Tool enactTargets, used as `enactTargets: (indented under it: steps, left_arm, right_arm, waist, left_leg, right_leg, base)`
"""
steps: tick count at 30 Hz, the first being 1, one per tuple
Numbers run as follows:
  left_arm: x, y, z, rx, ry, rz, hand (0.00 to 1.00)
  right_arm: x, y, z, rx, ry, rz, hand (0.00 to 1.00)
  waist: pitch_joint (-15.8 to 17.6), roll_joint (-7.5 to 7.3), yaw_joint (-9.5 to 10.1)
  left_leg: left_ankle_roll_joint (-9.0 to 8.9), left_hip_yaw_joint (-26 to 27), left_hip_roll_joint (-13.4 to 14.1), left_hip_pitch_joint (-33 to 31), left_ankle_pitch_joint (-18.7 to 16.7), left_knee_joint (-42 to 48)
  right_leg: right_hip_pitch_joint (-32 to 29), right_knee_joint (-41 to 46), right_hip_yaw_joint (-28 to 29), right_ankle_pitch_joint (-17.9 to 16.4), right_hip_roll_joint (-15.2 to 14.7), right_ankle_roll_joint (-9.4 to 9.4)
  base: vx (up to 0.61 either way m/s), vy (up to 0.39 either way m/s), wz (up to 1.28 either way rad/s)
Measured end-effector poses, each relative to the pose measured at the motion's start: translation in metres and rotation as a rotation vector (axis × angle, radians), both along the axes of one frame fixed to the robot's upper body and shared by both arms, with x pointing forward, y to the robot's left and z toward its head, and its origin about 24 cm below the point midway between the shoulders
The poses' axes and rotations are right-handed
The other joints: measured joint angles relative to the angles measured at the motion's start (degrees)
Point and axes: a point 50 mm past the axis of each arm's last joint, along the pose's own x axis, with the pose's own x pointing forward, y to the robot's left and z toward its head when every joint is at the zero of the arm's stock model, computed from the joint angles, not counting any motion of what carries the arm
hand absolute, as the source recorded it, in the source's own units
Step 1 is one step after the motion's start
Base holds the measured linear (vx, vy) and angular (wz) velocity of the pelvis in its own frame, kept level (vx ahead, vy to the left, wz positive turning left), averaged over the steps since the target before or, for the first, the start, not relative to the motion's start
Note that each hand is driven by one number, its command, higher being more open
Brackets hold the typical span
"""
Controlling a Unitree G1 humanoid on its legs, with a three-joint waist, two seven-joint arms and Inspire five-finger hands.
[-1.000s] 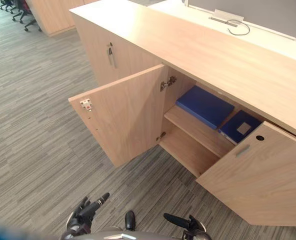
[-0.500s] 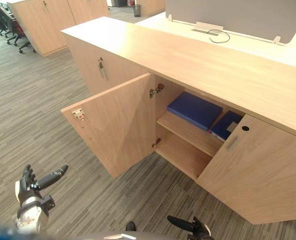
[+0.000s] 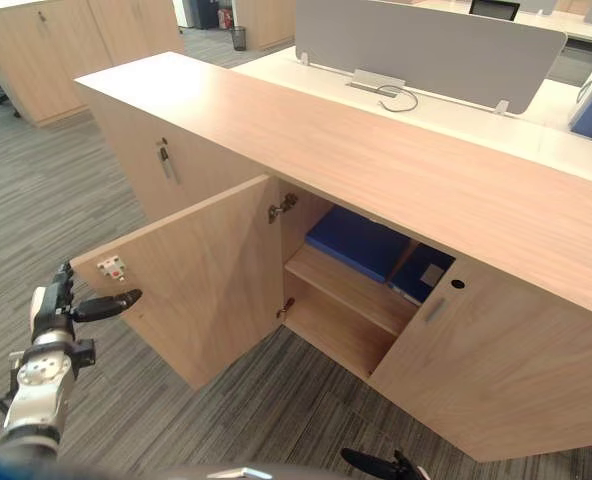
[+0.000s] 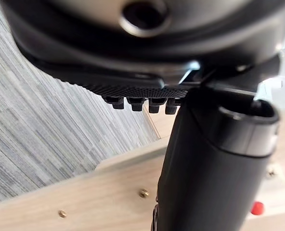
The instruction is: Walk over to the cabinet, pick up the folder, carry it to the office cabinet, place the folder inside the office cabinet, then close the office cabinet door
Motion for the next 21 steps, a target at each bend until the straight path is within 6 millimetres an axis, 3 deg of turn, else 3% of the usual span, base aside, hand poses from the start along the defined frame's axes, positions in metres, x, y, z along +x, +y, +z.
enactTargets:
  steps: [1, 2, 3, 5, 7, 12, 14, 17, 19, 20, 21]
  left_arm:
    - [0.008, 0.004, 0.005, 0.001, -0.002, 0.01, 1.0]
    - [0.008, 0.008, 0.0, -0.015, 0.023, 0.038, 1.0]
    - [0.008, 0.009, -0.001, -0.013, 0.031, 0.039, 1.0]
    - [0.007, 0.008, -0.005, -0.023, 0.06, 0.031, 1.0]
    - [0.006, 0.006, -0.009, -0.042, 0.079, 0.02, 1.0]
    - [0.013, 0.008, 0.0, 0.068, 0.193, -0.175, 1.0]
    - [0.014, 0.009, 0.004, 0.177, 0.303, -0.298, 1.0]
    - [0.01, 0.0, 0.007, 0.403, 0.641, -0.697, 1.0]
    - [0.0, -0.018, 0.001, 0.433, 0.776, -0.926, 1.0]
    - [-0.007, -0.04, -0.007, 0.429, 0.831, -1.101, 1.0]
    - [-0.01, -0.05, -0.011, 0.419, 0.836, -1.16, 1.0]
  right_arm:
    - [0.0, 0.003, -0.001, 0.009, 0.001, 0.003, 1.0]
    - [-0.009, 0.002, -0.002, 0.015, 0.028, -0.014, 1.0]
    - [-0.011, -0.001, -0.002, 0.009, 0.036, -0.014, 1.0]
    - [-0.018, -0.008, -0.002, -0.006, 0.056, -0.02, 1.0]
    - [-0.028, -0.011, -0.002, -0.011, 0.077, -0.04, 1.0]
    - [-0.033, -0.006, -0.003, 0.005, 0.086, -0.045, 1.0]
    - [-0.035, -0.003, -0.004, 0.014, 0.093, -0.047, 1.0]
    - [-0.038, -0.004, -0.004, 0.027, 0.095, -0.058, 1.0]
    - [-0.037, -0.007, -0.004, 0.026, 0.093, -0.04, 1.0]
    - [-0.036, -0.009, -0.003, 0.022, 0.087, -0.021, 1.0]
    - [-0.034, -0.01, -0.003, 0.019, 0.085, -0.011, 1.0]
  waist:
    - [-0.22, -1.24, -0.22]
    - [-0.76, -1.1, -0.61]
    - [-0.74, -0.87, -0.36]
    - [0.19, 1.0, -0.01]
    - [0.04, 1.62, 0.32]
    - [-0.08, 0.04, 1.35]
    - [-0.27, -0.52, 1.43]
    - [-1.01, -0.74, 1.32]
    - [-1.21, -0.57, 0.84]
    - [-1.25, -0.4, 0.48]
    - [-1.27, -0.32, 0.33]
  left_leg:
    - [-1.85, 0.02, -0.82, 0.19, -0.71, 0.01]
    - [-2.95, -0.33, -0.74, 0.3, -1.47, 0.06]
    - [-3.01, -0.17, -0.46, 0.29, -1.43, 0.19]
    - [-3.42, -0.21, 0.13, 0.18, -1.18, 0.25]
    - [-3.74, -0.23, 0.48, 0.21, -1.02, 0.18]
    - [-4.12, -0.29, -0.04, 0.22, -0.75, 0.08]
    - [-4.29, -0.32, -1.08, 0.16, -0.87, 0.03]
    - [-4.04, -0.38, -2.4, 0.27, -0.96, -0.28]
    - [-3.26, -0.27, -3.43, 0.24, -1.1, -0.31]
    - [-2.61, -0.25, -4.36, 0.1, -1.28, -0.33]
    - [-2.44, -0.28, -4.77, -0.01, -1.37, -0.33]
  right_leg:
    - [-0.95, -5.62, 0.15, 7.8, -0.52, 0.18]
    - [-1.01, -5.23, 0.4, 5.62, -0.92, 1.26]
    - [-1.11, -5.2, 0.61, 5.51, -0.59, 1.09]
    - [-1.19, -5.2, 0.78, 5.38, 0.02, 0.89]
    - [-1.19, -5.22, 0.97, 5.31, 0.38, 0.77]
    - [-1.3, -5.24, 1.2, 5.16, -0.14, 0.66]
    - [-1.3, -5.35, 1.22, 4.47, -1.18, 1.24]
    - [-1.53, -4.79, 1.17, 4.29, -2.92, 2.62]
    - [-1.55, -4.94, 1.3, 4.57, -3.79, 3.14]
    - [-1.54, -5.29, 1.34, 4.96, -4.72, 3.82]
    - [-1.54, -5.48, 1.31, 5.1, -5.09, 4.03]
  base:
    - [-0.05, -0.151, -0.01]
    - [-0.03, -0.153, -0.04]
    - [0.01, -0.134, 0.0]
    - [-0.03, -0.091, -0.03]
    - [-0.06, -0.094, -0.02]
    - [-0.09, -0.012, -0.02]
    - [-0.1, 0.052, 0.04]
    - [-0.11, 0.1, 0.03]
    - [-0.05, 0.127, -0.02]
    - [-0.03, 0.119, 0.01]
    - [-0.02, 0.123, 0.03]
